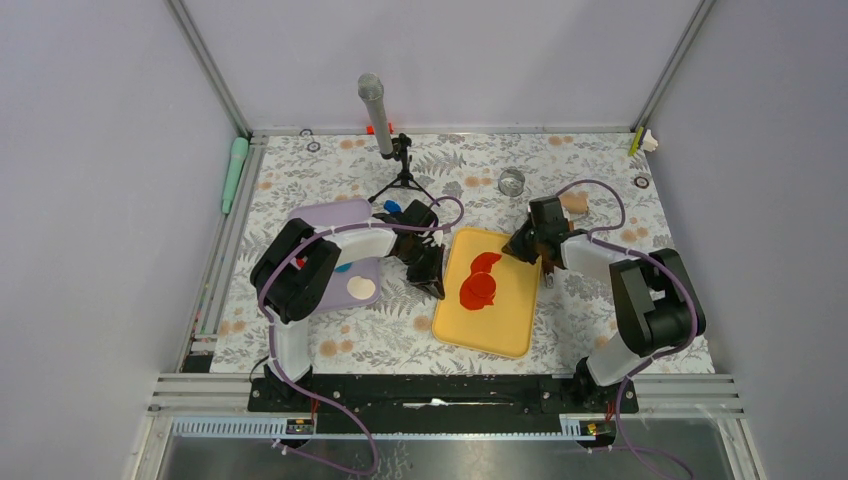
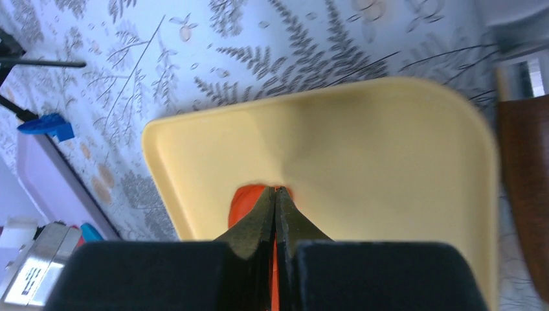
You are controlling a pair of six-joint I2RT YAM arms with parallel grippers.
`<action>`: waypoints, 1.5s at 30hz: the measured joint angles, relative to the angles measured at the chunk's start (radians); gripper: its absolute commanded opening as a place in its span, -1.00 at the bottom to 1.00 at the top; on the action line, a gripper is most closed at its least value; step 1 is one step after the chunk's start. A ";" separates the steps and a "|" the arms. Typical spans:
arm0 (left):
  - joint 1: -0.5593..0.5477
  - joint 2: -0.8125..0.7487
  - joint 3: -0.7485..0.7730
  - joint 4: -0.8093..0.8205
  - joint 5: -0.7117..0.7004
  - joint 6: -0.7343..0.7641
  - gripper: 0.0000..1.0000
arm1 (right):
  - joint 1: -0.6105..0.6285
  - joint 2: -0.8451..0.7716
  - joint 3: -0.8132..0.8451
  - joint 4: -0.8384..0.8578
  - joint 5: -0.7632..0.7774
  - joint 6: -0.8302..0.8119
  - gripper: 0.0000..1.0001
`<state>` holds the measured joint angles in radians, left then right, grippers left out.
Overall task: Roll out the dumpling wrappers from the dough
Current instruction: Remove the dumpling wrapper from the work surface.
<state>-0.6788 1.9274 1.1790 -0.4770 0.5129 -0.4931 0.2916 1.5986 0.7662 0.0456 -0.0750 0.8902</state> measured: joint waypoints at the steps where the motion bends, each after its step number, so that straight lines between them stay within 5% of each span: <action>1: 0.000 0.000 0.000 0.000 0.000 0.000 -1.00 | -0.009 0.000 0.000 -0.008 0.004 -0.006 -1.00; 45: 0.000 0.007 0.006 -0.023 0.008 -0.001 -1.00 | 0.027 0.081 -0.051 0.149 -0.237 0.059 -1.00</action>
<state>-0.6788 1.9343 1.1854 -0.5003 0.5205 -0.4942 0.3191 1.6794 0.7147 0.1944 -0.3115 0.9493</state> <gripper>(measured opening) 0.050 0.015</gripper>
